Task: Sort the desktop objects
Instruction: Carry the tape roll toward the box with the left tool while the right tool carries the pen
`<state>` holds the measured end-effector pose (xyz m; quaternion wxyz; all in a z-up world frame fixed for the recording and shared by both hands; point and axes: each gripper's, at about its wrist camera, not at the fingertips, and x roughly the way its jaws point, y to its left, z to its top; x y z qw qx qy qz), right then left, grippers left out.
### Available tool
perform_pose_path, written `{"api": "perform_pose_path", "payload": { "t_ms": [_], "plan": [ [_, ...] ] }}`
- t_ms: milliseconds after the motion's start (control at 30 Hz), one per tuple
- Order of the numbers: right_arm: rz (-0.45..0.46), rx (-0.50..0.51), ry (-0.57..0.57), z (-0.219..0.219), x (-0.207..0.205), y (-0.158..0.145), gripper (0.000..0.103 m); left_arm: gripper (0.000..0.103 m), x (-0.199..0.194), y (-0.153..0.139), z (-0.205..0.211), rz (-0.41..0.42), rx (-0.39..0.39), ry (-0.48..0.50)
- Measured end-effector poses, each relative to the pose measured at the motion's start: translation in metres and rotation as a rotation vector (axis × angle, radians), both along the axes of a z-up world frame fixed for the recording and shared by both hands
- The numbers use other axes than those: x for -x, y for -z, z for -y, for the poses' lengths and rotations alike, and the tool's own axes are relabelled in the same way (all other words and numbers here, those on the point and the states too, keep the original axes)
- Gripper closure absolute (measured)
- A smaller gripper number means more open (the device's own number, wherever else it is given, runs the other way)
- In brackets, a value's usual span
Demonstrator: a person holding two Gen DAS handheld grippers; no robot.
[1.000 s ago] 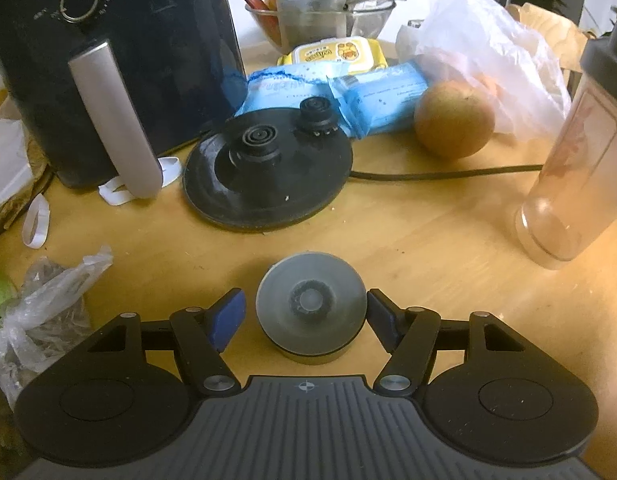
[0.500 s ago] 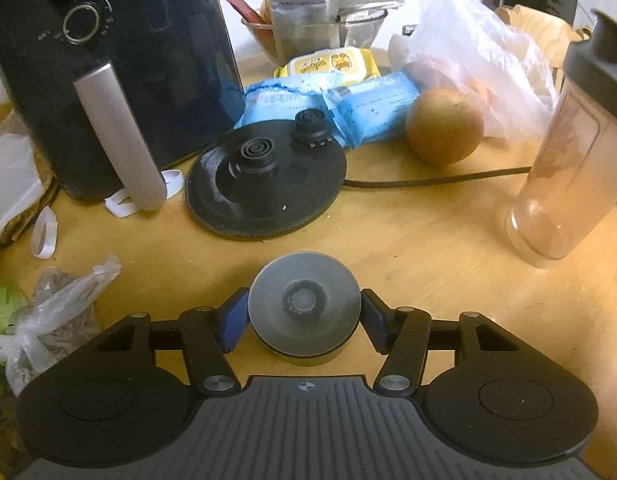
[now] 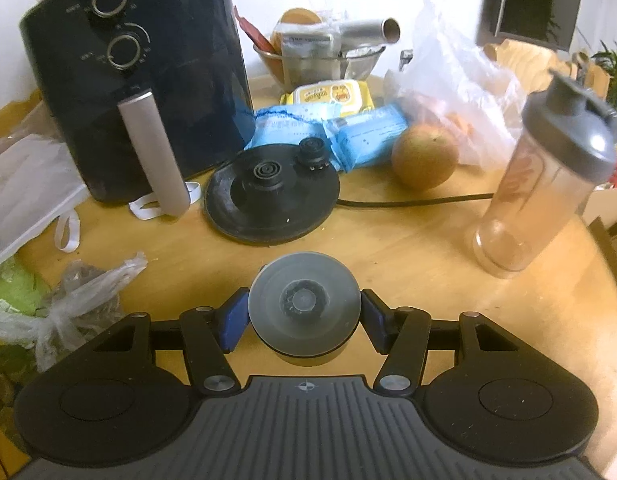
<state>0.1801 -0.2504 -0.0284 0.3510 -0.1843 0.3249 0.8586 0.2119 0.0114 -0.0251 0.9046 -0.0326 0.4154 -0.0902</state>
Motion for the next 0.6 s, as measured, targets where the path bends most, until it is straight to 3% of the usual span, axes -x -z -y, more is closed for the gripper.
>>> {"api": "perform_pose_path", "payload": {
  "t_ms": [600],
  "plan": [
    [-0.043, -0.046, -0.105, 0.008, 0.0, -0.019, 0.092, 0.046, 0.077, -0.045, -0.013, 0.038, 0.089, -0.064]
  ]
}}
